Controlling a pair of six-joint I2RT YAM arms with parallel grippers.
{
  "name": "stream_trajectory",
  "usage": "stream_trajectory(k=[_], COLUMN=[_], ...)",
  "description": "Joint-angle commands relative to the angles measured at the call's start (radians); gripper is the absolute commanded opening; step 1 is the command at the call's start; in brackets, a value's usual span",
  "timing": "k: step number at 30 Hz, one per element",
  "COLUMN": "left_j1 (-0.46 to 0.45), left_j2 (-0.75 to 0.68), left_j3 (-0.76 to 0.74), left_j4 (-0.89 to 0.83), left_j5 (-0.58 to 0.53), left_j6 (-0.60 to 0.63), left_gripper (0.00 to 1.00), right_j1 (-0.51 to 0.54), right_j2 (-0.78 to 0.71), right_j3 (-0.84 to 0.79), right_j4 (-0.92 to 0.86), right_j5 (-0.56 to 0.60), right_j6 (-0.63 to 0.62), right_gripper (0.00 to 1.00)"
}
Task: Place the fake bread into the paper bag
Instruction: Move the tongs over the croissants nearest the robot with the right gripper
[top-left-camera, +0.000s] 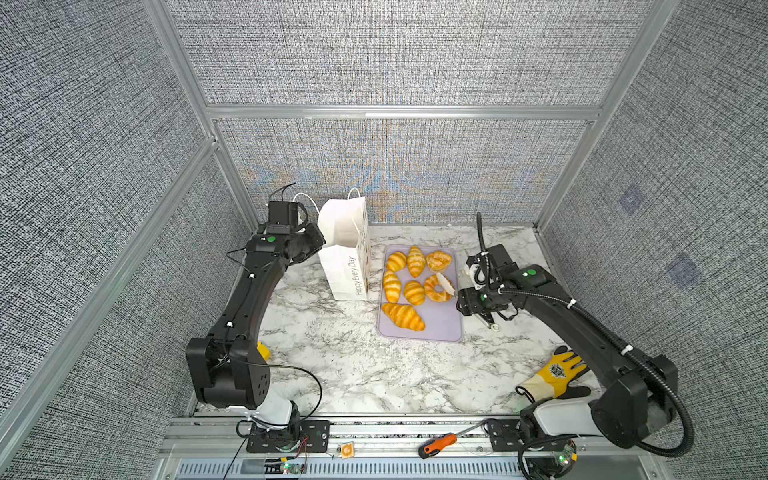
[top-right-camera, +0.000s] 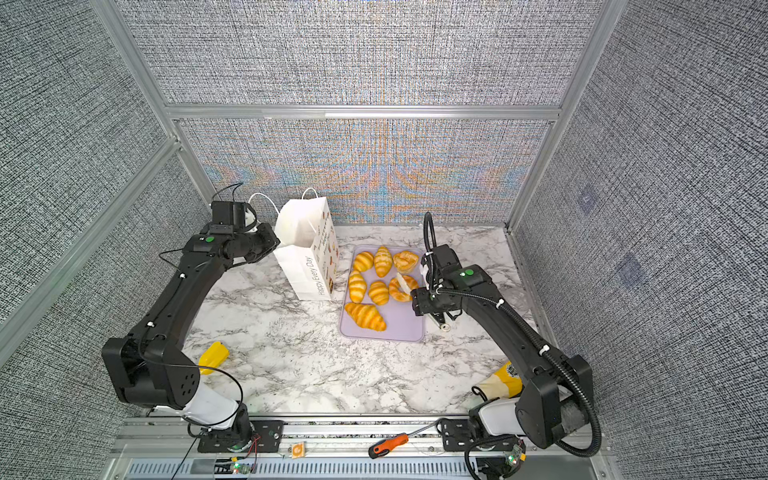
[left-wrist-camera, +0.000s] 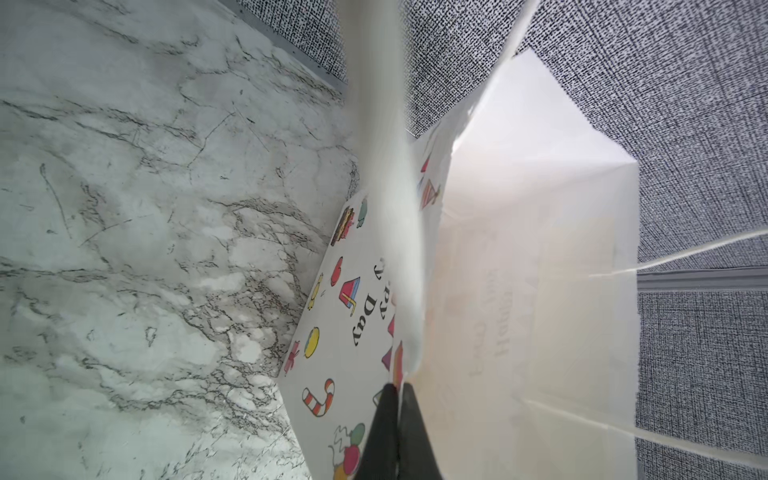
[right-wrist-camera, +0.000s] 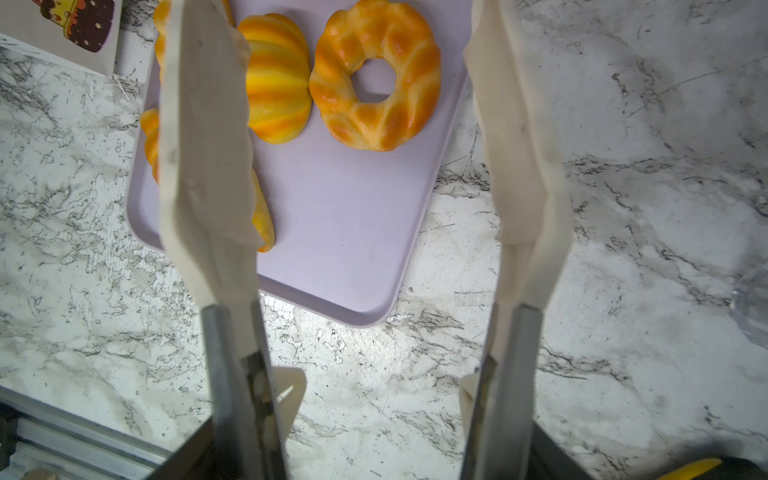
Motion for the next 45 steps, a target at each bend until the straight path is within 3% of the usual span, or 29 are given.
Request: stream_trajectory(k=[1, 17, 31, 36, 45], left_j1=[-0.018, -0.072, -0.149, -0.165, -0.17], left_j2=[0.0, -0.068, -0.058, -0.059, -0.058], left_j3=[0.02, -0.075, -0.064, -0.067, -0.048], left_j4=[-0.01, 0.004, -0.033, -0.026, -0.012], left_j5=[-0.058, -0.177, -0.304, -0.305, -0.292], left_j6=[-0.043, -0.234, -0.302, -0.313, -0.289], left_gripper=[0.0, 0.0, 0.02, 0.12, 0.38], right_j1=[-0.011, -0.024, -0.024, -0.024, -0.023], right_j2=[0.001, 0.016, 0.023, 0.029, 0.028], right_j3=[0.011, 0.002, -0.026, -0.037, -0.046], right_j4=[0.018, -0.012, -0.024, -0.026, -0.027], right_j5=[-0.034, -0.119, -0.157, -0.166, -0.17], right_j6=[-0.032, -0.112, -0.163, -0.183, -0.184], right_gripper=[0.75, 0.75, 0.75, 0.75, 0.75])
